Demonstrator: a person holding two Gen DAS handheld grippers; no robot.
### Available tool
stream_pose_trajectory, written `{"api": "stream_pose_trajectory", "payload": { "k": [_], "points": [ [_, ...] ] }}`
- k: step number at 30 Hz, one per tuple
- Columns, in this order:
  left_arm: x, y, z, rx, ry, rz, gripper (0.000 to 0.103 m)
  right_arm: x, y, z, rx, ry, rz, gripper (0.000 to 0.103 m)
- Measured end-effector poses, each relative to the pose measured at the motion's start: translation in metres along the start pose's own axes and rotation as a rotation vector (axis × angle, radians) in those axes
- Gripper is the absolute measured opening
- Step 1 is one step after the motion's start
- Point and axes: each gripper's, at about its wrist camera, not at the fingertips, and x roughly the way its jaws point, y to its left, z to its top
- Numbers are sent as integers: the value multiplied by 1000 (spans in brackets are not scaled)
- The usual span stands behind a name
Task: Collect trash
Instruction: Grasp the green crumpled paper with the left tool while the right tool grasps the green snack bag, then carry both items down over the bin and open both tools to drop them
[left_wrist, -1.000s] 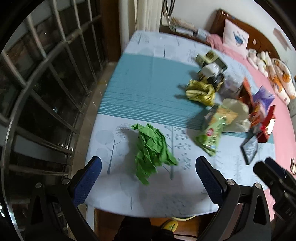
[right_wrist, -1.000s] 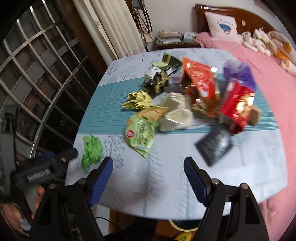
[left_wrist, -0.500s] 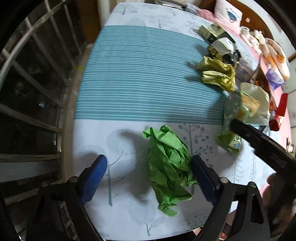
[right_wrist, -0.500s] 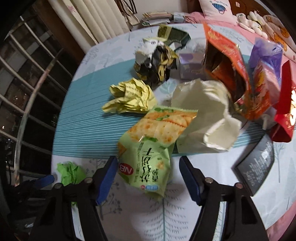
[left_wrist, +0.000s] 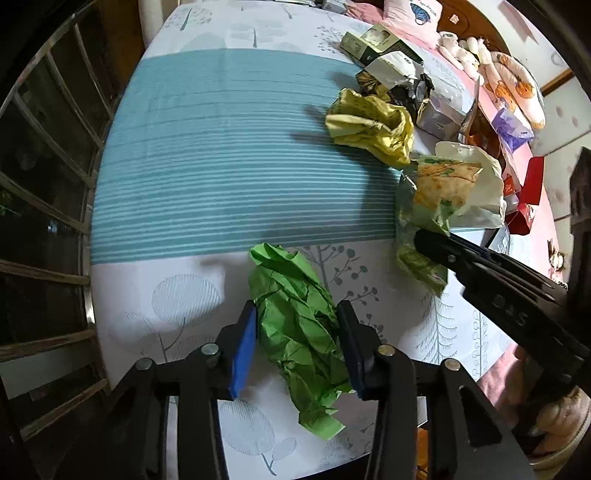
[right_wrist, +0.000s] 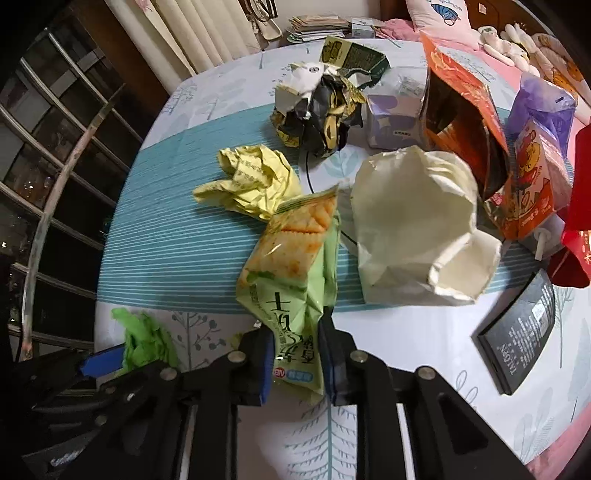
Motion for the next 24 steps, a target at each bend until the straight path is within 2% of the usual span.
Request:
{"api": "stream_pose_trajectory", "payload": {
  "k": [2, 9, 13, 20, 24],
  "points": [
    [-5, -6, 2, 10, -18, 24, 39, -14, 0, -2, -6, -15, 26, 18],
    [-43, -29, 6, 49, -113, -3, 39, -73, 4, -11, -44, -70, 74, 17],
    [-69, -56, 1, 91, -179, -39, 39, -108, -1, -19, -79, -100, 55, 17],
    [-92, -105, -23, 158, -245, -58, 39, -155, -36, -41, -120, -133, 53, 17],
    [-100, -137, -41, 153, -284, -33, 39, -178, -68, -60, -148, -156, 86, 17]
  ]
}}
